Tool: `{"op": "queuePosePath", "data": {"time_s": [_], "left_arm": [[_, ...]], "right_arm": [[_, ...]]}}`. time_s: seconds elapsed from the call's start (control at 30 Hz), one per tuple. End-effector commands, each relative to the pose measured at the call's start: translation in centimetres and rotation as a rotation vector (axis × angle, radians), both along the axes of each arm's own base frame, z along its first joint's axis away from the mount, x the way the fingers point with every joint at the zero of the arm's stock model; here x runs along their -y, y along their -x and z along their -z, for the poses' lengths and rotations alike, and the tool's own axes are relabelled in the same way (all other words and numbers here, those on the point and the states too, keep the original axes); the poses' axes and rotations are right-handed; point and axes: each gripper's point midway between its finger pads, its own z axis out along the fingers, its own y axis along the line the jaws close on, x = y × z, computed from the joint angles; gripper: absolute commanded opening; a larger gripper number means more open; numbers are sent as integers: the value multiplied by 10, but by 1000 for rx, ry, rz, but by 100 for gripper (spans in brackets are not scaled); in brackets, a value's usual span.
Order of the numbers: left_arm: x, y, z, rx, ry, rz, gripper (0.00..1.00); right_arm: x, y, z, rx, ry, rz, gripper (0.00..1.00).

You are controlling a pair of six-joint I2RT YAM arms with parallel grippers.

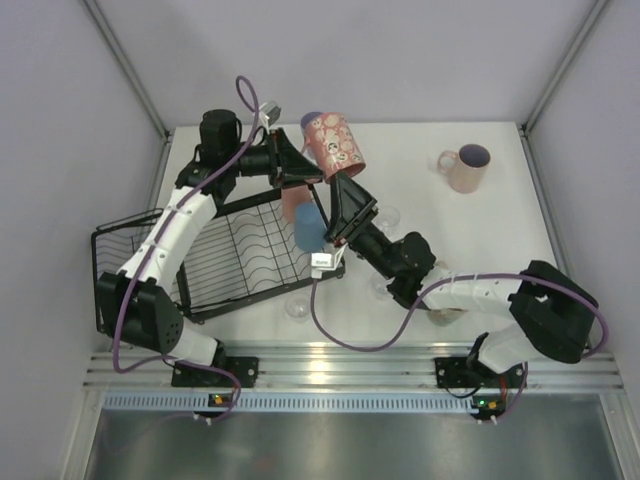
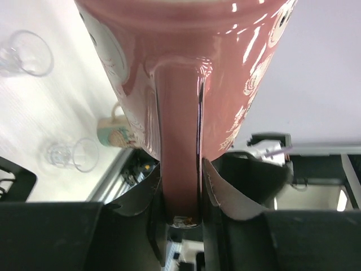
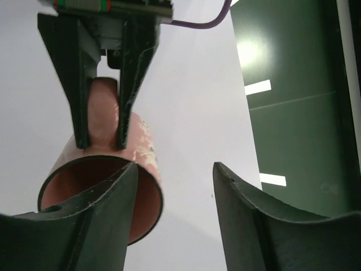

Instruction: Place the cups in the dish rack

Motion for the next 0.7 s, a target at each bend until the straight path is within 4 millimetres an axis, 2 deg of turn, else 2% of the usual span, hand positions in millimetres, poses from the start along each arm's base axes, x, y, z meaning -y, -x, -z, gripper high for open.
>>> {"op": "queuePosePath", "data": {"time_s": [0.0,0.07,0.1,0.17,0.27,0.3,0.37,0.47,0.5,0.53,0.67], "left_arm": [[-5,-30,-37,241,13,-115,0],[-8,-35,-36,258,-7,-146,0],[-10,-38,-36,272,-15,-158,0],[-14,-43,-36,287,-29,-196,0],[-21,-48,-42,336,-56,-254,0],[-22,-49,-43,342,-66,-262,0],[-26,-52,-48,375,-83,-295,0],[-34,-54,-52,411,-110,-352,0],[-36,-54,-52,420,-124,-370,0],[-40,-54,-48,432,-155,-382,0],[-65,-58,-46,485,-280,-512,0]], "right_arm": [[65,82,-114,342,-433,-151,58],[67,85,-117,338,-446,-160,61],[69,86,-119,330,-463,-172,67],[73,88,-122,315,-490,-184,72],[84,94,-132,274,-565,-247,94],[90,91,-133,245,-601,-247,97],[102,91,-139,189,-683,-279,99],[139,87,-155,47,-930,-399,99],[146,81,-158,2,-992,-403,99],[164,68,-163,-58,-1107,-354,99],[180,50,-160,-181,-1242,-320,99]]}}
